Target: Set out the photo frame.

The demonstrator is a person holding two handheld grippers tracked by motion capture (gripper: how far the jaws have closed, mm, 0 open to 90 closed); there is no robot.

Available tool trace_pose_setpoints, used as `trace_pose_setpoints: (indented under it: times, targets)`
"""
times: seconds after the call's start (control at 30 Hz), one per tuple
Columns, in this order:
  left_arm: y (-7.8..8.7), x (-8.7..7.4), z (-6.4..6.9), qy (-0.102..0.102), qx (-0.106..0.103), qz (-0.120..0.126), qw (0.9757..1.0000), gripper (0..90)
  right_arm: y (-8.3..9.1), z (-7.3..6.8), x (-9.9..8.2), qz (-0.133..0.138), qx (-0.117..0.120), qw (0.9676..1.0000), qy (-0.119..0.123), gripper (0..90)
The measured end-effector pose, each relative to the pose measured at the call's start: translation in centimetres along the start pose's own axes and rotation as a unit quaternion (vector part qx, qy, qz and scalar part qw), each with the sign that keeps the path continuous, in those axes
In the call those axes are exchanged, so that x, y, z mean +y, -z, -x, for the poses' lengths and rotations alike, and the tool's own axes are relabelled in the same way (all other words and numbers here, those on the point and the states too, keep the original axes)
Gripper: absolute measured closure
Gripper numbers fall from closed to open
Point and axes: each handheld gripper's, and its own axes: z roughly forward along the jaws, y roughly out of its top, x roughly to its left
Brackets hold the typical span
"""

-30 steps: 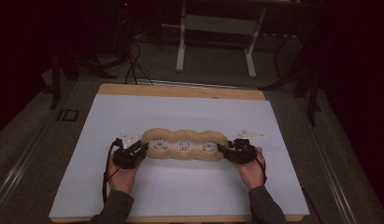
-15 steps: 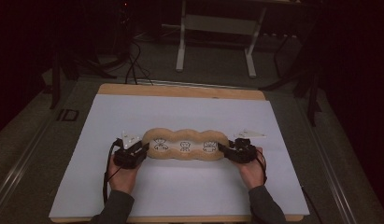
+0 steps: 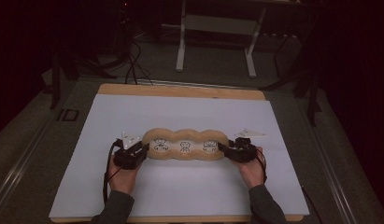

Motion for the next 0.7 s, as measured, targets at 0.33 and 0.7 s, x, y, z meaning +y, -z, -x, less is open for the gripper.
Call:
trace_pose_setpoints:
  times: [0.33, 0.7]
  targets:
    - [0.10, -0.11, 0.01, 0.001, 0.000, 0.000, 1.0000, 71.2, -0.11, 0.11, 0.03, 0.003, 0.002, 1.0000, -0.001, 59.3]
    - [-0.12, -0.04, -0.60, 0.002, -0.017, -0.001, 0.9998, 71.1, -0.12, 0.19, 0.05, 0.003, 0.008, 0.9999, -0.008, 59.4]
